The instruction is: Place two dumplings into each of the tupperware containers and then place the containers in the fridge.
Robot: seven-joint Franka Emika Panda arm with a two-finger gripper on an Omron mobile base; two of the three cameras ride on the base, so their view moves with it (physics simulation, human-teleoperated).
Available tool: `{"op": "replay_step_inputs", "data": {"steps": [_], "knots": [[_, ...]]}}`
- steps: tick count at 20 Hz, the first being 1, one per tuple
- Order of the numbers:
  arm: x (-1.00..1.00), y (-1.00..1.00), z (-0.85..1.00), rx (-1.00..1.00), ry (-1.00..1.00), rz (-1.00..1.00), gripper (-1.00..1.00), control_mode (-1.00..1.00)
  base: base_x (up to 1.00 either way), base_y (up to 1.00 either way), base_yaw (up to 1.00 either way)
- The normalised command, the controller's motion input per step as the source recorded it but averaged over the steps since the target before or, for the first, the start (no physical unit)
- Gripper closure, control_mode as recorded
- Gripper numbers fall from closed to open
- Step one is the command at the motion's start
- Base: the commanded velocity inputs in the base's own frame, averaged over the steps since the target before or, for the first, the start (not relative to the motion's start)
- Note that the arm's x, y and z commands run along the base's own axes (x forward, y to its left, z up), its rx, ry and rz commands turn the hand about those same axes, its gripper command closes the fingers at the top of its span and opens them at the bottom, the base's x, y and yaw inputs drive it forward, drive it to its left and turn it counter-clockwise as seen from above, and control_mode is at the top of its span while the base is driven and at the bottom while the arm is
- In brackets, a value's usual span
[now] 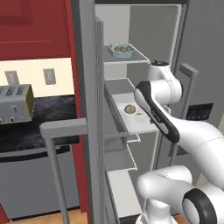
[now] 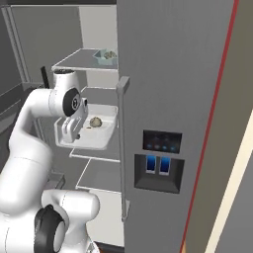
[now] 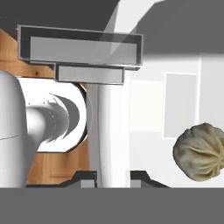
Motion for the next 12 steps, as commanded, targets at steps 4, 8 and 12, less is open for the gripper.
{"op": "replay_step_inputs", "data": {"steps": [4,8,12], "knots": [[0.00,0.00,0.00,0.00,0.00,0.00,1.00,1.00,0.56,0.06,0.00],[0.00,0.00,0.00,0.00,0.00,0.00,1.00,1.00,0.50,0.09,0.00],[0.00,0.00,0.00,0.00,0.00,0.00,1.00,1.00,0.33,0.18,0.00]]}}
